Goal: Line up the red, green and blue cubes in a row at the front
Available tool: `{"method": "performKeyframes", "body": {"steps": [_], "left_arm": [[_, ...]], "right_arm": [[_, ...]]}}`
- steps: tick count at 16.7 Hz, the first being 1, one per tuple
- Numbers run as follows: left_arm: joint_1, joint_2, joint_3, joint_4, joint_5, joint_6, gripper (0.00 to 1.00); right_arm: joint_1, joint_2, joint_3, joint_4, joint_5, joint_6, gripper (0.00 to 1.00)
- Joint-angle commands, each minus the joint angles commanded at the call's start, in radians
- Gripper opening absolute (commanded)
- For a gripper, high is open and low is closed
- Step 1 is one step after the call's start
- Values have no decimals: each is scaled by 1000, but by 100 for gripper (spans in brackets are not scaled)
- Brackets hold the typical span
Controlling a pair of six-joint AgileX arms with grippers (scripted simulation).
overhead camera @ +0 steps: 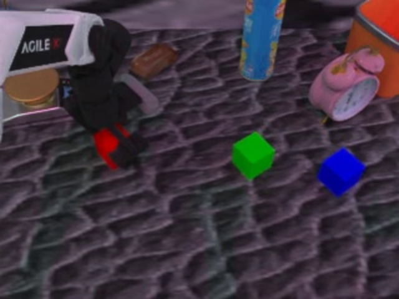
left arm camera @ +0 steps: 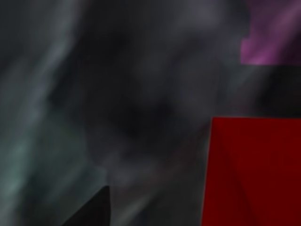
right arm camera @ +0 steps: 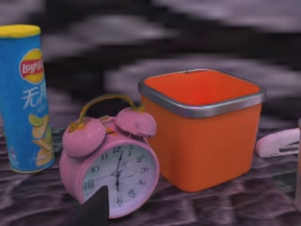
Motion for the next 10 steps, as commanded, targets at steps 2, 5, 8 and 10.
{"method": "performKeyframes", "body": {"steps": [2, 5, 8, 10], "left_arm": [[0, 0, 0, 0, 0, 0, 70], [0, 0, 0, 0, 0, 0, 47], [0, 0, 0, 0, 0, 0, 25], [0, 0, 0, 0, 0, 0, 10]], "right_arm": [[0, 0, 0, 0, 0, 0, 100], [0, 0, 0, 0, 0, 0, 100], [0, 0, 0, 0, 0, 0, 100], [0, 0, 0, 0, 0, 0, 100]]}}
